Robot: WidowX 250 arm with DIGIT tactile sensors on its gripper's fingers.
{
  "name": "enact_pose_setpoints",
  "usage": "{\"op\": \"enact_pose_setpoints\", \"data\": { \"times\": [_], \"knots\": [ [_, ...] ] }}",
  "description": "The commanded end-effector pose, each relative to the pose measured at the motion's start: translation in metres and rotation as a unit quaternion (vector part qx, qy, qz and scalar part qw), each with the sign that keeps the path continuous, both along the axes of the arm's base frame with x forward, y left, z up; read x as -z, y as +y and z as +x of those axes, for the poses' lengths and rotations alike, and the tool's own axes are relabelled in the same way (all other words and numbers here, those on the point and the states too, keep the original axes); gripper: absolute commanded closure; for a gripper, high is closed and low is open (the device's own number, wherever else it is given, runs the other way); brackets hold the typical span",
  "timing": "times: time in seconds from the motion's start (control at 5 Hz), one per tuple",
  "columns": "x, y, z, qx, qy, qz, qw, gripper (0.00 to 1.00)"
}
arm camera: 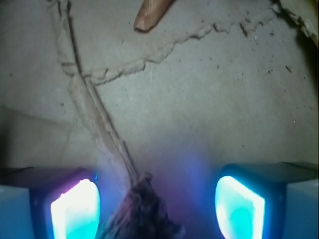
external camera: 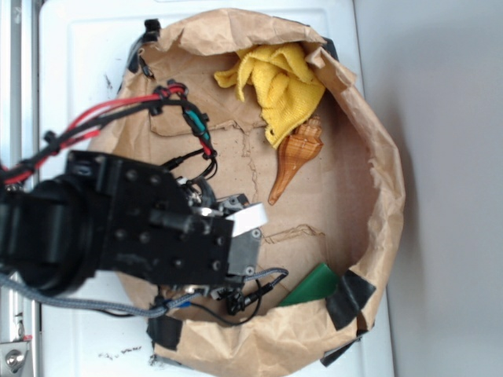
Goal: Grab the wood chip.
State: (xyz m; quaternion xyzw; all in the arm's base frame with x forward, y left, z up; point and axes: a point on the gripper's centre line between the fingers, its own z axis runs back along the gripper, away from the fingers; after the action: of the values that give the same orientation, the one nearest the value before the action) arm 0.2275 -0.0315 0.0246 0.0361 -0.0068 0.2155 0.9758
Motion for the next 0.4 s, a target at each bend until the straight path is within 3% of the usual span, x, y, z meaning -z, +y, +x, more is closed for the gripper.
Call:
{"op": "enact_pose_setpoints", "data": {
  "times": [0.0, 0.2],
  "knots": [
    [-0.0028, 0.0098, 0.0080, -0.012, 0.016, -0.010, 1.000, 1.00],
    [0.0006, 0.0095, 0.0116, -0.016, 0.019, 0.000, 1.000, 1.00]
  ]
}}
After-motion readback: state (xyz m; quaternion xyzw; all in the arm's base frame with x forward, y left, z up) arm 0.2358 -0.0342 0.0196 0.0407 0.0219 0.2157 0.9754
